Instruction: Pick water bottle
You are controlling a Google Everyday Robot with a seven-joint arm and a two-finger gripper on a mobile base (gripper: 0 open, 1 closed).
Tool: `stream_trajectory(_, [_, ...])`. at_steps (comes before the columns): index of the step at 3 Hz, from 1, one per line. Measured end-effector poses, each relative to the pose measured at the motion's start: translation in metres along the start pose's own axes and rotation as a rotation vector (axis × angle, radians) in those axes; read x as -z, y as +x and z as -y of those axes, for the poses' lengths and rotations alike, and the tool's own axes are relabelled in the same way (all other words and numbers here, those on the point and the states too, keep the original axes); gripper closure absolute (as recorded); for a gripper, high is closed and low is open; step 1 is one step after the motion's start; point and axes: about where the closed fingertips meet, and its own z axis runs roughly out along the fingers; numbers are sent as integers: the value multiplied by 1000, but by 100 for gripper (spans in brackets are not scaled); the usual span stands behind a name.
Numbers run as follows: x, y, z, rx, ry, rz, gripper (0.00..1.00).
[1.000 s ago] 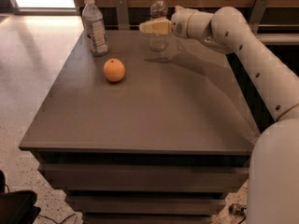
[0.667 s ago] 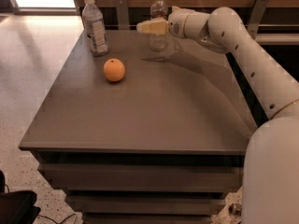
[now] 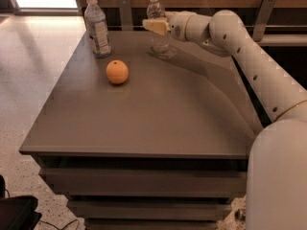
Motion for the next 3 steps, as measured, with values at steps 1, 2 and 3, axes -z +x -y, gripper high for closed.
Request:
stream_trajectory(1, [-3, 1, -2, -1, -5, 0, 65])
stream_trajectory(2, [-5, 1, -5, -2, -9, -1, 88])
stream_trajectory(3, [-7, 2, -7, -3, -13, -1, 100])
